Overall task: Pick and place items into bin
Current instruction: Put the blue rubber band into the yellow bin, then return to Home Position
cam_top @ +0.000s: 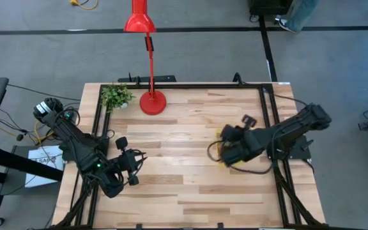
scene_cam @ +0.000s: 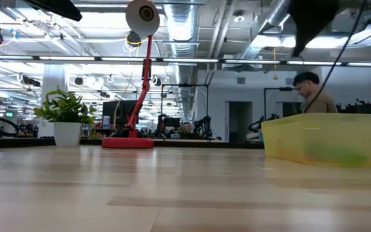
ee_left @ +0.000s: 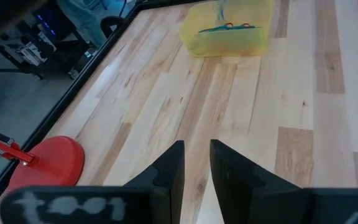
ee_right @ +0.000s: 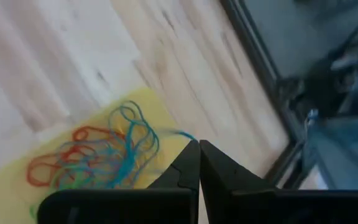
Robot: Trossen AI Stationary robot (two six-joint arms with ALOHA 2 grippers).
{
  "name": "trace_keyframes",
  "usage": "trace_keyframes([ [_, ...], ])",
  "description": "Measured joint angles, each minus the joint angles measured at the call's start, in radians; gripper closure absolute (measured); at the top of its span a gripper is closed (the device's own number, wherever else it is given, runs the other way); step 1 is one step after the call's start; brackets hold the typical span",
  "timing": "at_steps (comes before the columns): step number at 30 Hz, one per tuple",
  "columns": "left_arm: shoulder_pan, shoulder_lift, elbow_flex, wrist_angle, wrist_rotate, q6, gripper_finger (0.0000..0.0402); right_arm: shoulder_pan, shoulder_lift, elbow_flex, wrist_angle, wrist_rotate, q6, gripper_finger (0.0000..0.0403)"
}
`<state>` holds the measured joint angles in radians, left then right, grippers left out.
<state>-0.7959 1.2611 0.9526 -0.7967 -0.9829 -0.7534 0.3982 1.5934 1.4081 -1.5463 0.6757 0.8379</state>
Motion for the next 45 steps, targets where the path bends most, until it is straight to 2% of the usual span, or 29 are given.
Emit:
trace_keyframes([
  [4, 0.0, 0.0, 0.0, 0.0, -0.022, 0.002, 0.0335, -0.014, -0.116, -0.176, 0.057, -0.018, 0.153, 0.0403],
  [10, 0.0, 0.0, 0.0, 0.002, -0.028, 0.026, 0.0335, -0.017, -0.167, -0.359, 0.28, -0.011, 0.127, 0.0402],
  [22, 0.0, 0.0, 0.0, 0.002, -0.023, 0.025, 0.0335, -0.067, -0.075, -0.396, 0.315, -0.051, 0.123, 0.0331],
  [25, 0.0, 0.0, 0.0, 0.002, 0.036, 0.025, 0.0335, -0.068, -0.059, -0.396, 0.328, -0.053, 0.123, 0.0322],
  [28, 0.0, 0.0, 0.0, 0.001, 0.143, 0.025, 0.0335, -0.068, -0.033, -0.396, 0.36, -0.062, 0.123, 0.032],
  [30, 0.0, 0.0, 0.0, 0.002, 0.227, 0.024, 0.0335, -0.068, -0.016, -0.396, 0.399, -0.105, 0.138, 0.032],
  [33, 0.0, 0.0, 0.0, 0.001, 0.289, 0.111, 0.0335, -0.068, 0.011, -0.389, 0.452, -0.13, 0.157, 0.032],
  [35, 0.005, 0.0, 0.003, -0.004, 0.251, 0.199, 0.0335, -0.068, 0.02, -0.373, 0.466, -0.121, 0.118, 0.032],
  [37, 0.014, 0.0, 0.017, -0.007, 0.171, 0.228, 0.0335, -0.064, 0.017, -0.35, 0.459, -0.121, 0.061, 0.032],
  [42, 0.034, -0.001, 0.066, -0.021, -0.084, 0.147, 0.0335, -0.049, -0.028, -0.287, 0.348, -0.127, 0.022, 0.032],
  [45, 0.038, -0.024, 0.115, -0.12, -0.117, 0.13, 0.0335, -0.025, -0.083, -0.27, 0.216, -0.127, 0.059, 0.032],
])
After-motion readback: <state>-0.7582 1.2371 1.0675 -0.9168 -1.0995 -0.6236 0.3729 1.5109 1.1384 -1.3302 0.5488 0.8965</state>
